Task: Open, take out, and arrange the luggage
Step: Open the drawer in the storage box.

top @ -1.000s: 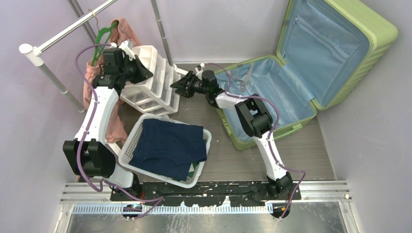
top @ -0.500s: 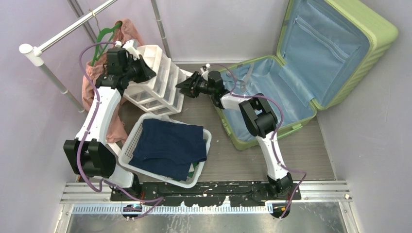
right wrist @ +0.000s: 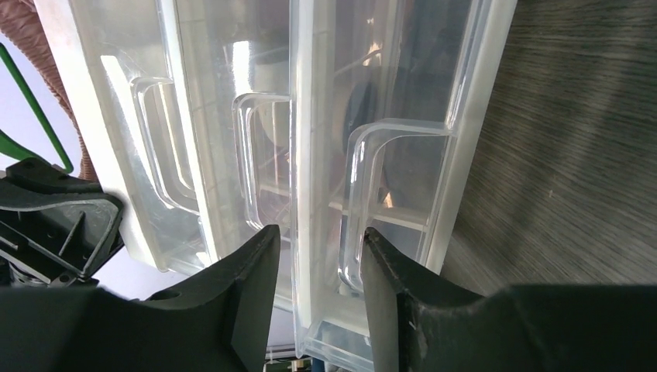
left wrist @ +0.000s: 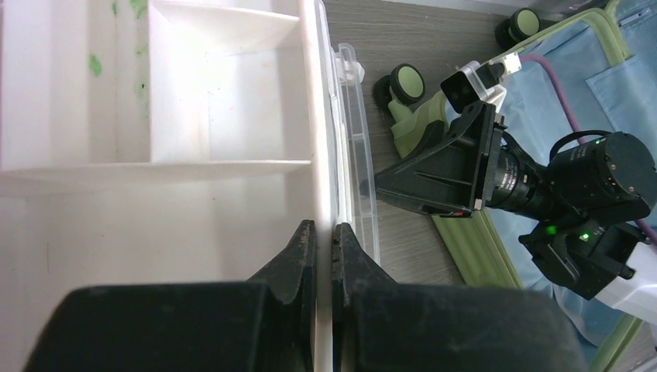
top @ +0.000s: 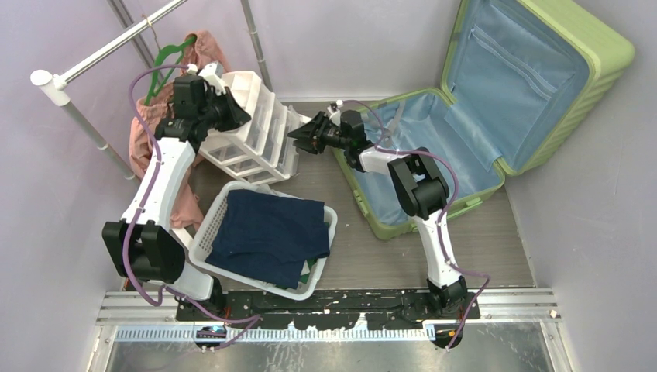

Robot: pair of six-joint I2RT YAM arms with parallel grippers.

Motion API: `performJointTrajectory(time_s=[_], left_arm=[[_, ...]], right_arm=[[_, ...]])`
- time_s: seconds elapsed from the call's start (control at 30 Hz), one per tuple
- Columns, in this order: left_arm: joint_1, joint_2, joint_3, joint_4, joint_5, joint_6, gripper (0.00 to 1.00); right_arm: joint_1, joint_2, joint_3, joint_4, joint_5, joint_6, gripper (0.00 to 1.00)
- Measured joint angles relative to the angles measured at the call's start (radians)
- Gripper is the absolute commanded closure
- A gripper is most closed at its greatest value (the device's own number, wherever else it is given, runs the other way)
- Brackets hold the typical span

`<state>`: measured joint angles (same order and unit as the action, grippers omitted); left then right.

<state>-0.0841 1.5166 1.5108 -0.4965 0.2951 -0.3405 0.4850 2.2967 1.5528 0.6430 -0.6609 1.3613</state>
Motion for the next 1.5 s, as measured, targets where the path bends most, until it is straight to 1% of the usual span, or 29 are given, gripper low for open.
performJointTrajectory(time_s=[0.17, 0.33, 0.5, 0.73, 0.87, 0.97, 1.03, 1.2, 1.4, 1.5], left_arm=[[-0.010, 0.011, 0.019, -0.013, -0.016, 0.026, 1.00], [-0.037, 0.029, 0.053, -0.040, -0.052, 0.061, 1.00], [-0.083, 0.044, 0.079, -0.070, -0.093, 0.088, 1.00], [-0.122, 0.048, 0.086, -0.081, -0.141, 0.111, 1.00], [-0.134, 0.048, 0.086, -0.084, -0.152, 0.113, 1.00], [-0.157, 0.049, 0.086, -0.087, -0.173, 0.113, 1.00], [-0.182, 0.052, 0.086, -0.087, -0.200, 0.113, 1.00], [-0.233, 0.062, 0.088, -0.086, -0.264, 0.113, 1.00], [-0.251, 0.081, 0.087, -0.127, -0.303, 0.128, 1.00], [-0.247, 0.092, 0.086, -0.130, -0.326, 0.139, 1.00]], right_arm=[[-0.011, -0.034, -0.023, -0.047, -0.011, -0.013, 0.55], [-0.023, -0.069, -0.026, -0.137, -0.019, -0.082, 0.58], [-0.047, -0.113, -0.014, -0.303, -0.010, -0.183, 0.58], [-0.045, -0.129, 0.088, -0.597, 0.039, -0.364, 0.59], [-0.034, -0.138, 0.126, -0.708, 0.082, -0.447, 0.63], [-0.025, -0.148, 0.143, -0.782, 0.124, -0.507, 0.68], [-0.020, -0.149, 0.157, -0.824, 0.152, -0.546, 0.69], [0.006, -0.149, 0.197, -0.928, 0.246, -0.658, 0.69], [0.032, -0.150, 0.238, -1.040, 0.378, -0.795, 0.60], [0.037, -0.150, 0.238, -1.091, 0.402, -0.830, 0.58]])
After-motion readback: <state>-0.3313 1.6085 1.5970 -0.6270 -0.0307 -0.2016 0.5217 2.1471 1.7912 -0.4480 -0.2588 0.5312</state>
